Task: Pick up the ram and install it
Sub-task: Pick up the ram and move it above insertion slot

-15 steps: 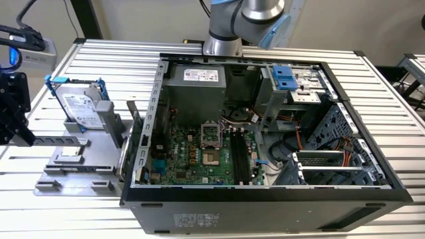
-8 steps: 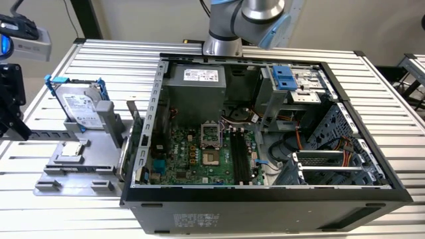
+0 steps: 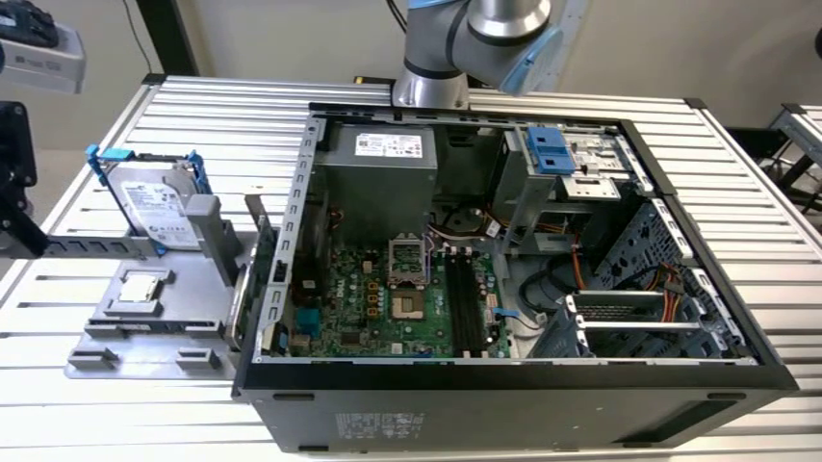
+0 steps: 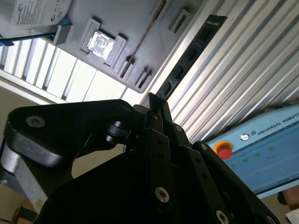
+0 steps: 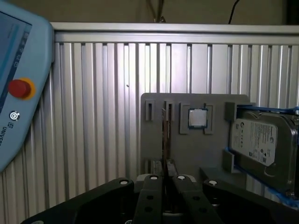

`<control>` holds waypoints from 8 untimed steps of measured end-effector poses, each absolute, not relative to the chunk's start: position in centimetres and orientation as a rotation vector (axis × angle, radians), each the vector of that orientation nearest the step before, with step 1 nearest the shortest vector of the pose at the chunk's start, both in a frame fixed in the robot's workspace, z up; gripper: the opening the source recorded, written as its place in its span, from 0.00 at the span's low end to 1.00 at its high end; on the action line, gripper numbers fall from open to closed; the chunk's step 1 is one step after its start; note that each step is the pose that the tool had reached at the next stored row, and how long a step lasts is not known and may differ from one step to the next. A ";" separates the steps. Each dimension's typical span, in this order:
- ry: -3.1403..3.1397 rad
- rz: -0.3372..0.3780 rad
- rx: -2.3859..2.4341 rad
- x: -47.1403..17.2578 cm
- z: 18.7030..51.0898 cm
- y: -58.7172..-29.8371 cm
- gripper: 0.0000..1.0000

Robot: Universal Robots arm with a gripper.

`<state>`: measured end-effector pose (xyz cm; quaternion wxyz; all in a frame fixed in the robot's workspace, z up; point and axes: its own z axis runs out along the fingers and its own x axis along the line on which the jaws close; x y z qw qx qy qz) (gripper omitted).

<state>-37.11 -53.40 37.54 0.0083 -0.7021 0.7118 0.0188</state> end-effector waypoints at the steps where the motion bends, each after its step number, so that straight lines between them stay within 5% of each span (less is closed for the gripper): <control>1: 2.224 0.059 -2.194 -37.1 37.7 -53.4 0.00; 8: 2.224 0.061 -2.193 -37.1 38.6 -53.4 0.00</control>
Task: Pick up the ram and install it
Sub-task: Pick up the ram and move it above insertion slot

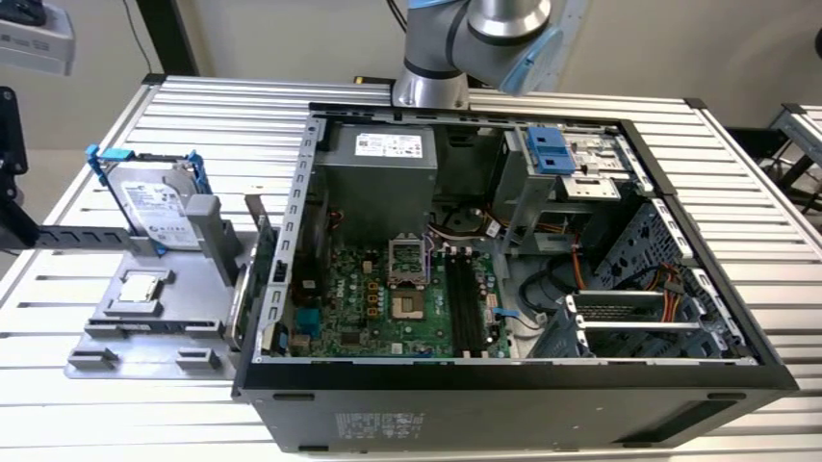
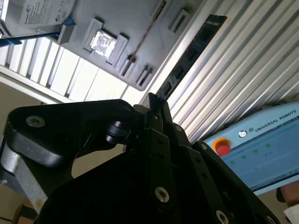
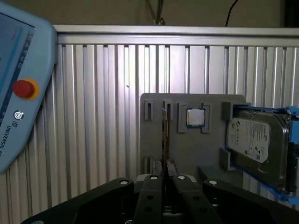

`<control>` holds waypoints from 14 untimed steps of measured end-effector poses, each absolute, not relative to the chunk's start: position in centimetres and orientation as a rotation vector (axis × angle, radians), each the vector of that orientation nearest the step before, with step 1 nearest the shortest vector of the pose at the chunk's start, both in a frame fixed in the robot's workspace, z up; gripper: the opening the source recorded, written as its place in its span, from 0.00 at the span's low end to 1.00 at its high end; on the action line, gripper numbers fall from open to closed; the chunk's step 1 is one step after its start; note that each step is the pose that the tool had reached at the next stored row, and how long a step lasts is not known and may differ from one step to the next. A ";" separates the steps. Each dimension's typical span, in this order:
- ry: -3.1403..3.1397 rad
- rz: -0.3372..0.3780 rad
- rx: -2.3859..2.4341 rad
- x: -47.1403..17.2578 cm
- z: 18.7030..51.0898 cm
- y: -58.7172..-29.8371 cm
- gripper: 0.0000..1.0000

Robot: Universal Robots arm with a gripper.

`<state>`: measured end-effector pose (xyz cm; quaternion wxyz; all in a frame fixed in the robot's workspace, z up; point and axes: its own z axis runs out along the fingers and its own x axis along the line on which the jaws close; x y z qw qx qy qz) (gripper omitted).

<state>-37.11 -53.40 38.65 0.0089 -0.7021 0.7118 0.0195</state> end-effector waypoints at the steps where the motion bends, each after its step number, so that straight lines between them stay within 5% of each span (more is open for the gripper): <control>1: 2.223 0.061 -2.193 -37.1 38.8 -53.4 0.00; 14: 2.224 0.061 -2.193 -37.1 38.9 -53.4 0.00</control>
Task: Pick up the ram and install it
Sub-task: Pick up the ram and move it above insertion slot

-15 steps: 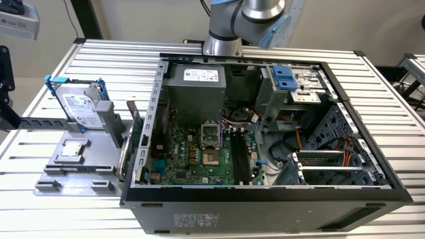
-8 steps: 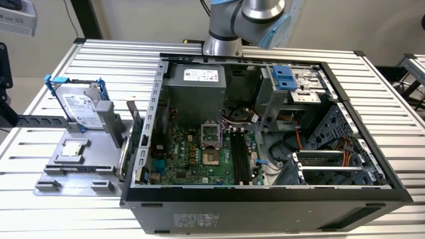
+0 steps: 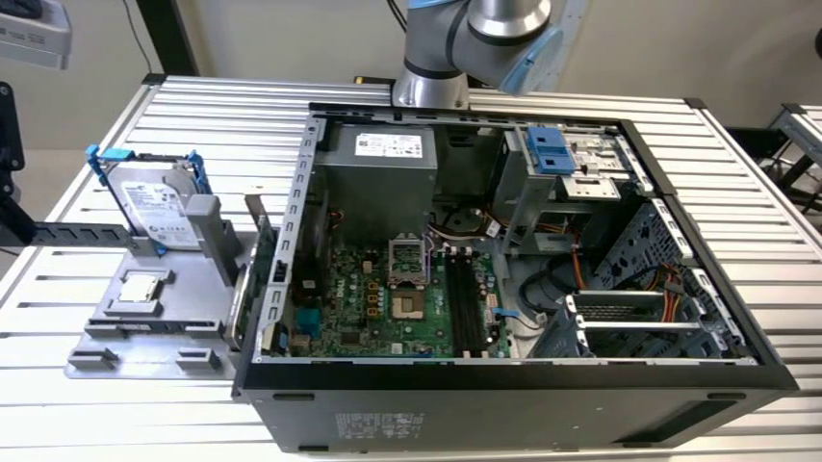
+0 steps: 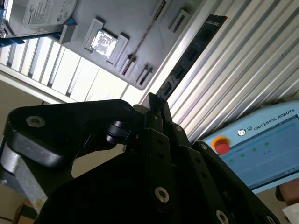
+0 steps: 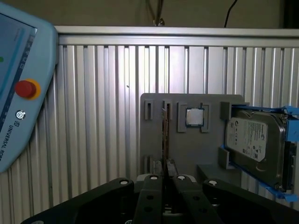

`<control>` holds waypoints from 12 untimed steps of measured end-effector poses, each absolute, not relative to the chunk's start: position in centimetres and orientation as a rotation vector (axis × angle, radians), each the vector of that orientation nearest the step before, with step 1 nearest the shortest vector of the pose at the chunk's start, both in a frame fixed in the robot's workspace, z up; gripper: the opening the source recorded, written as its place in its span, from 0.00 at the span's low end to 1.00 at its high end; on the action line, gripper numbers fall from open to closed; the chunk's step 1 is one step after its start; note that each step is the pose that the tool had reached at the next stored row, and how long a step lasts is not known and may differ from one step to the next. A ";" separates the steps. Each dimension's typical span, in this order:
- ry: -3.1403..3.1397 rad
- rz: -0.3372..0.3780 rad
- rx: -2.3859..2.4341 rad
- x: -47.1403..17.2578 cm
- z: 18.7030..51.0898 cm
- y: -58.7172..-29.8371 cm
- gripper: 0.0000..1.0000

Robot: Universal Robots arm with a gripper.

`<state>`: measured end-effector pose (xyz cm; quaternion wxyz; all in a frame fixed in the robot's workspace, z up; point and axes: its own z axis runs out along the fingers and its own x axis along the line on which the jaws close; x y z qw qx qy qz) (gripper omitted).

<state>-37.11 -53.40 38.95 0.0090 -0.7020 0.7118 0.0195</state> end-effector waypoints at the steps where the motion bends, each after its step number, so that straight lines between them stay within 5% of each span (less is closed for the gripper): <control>1: 2.224 0.061 -2.193 -37.1 38.9 -53.4 0.00; 12: 2.223 0.061 -2.193 -37.1 39.5 -53.4 0.00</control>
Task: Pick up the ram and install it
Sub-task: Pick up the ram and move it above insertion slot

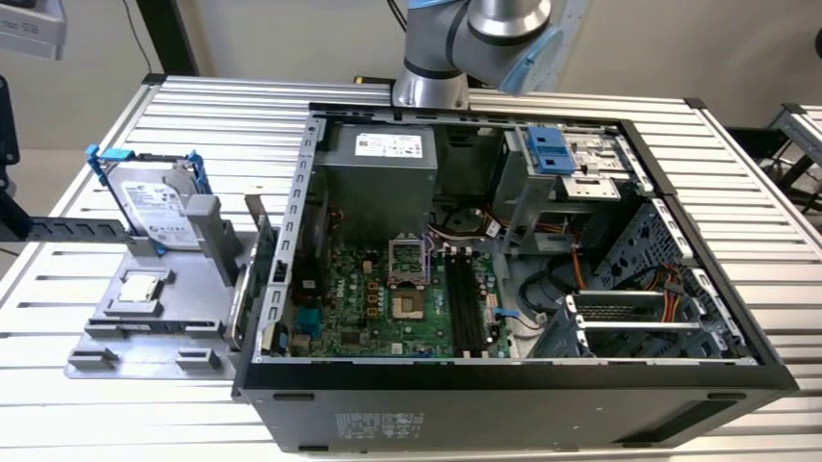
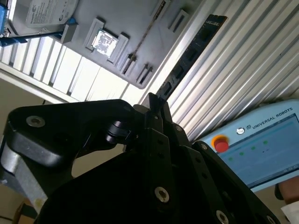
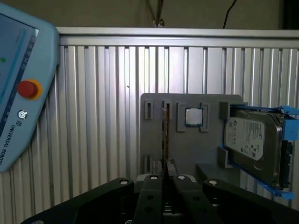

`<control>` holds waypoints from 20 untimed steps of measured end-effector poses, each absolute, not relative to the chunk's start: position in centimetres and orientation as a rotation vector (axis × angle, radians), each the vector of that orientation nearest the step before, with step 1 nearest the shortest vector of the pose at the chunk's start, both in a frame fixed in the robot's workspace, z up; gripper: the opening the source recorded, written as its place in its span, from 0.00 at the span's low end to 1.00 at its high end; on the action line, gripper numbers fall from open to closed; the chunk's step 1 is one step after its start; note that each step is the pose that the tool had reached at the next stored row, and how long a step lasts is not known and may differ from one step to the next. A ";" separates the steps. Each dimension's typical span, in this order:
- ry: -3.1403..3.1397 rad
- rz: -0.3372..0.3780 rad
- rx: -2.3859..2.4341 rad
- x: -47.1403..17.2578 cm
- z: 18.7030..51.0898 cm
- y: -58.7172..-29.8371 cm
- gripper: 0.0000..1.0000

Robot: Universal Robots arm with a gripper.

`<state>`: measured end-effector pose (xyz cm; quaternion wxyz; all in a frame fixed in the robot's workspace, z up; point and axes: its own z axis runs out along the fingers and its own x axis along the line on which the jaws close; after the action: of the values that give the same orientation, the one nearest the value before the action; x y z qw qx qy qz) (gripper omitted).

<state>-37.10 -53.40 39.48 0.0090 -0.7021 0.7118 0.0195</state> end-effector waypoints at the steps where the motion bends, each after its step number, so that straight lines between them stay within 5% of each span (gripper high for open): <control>1: 2.223 0.061 -2.193 -37.1 39.5 -53.4 0.00; 20: 2.225 0.064 -2.194 -32.5 39.5 -53.4 0.00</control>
<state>-32.55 -53.40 39.48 0.0079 -0.7020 0.7118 0.0205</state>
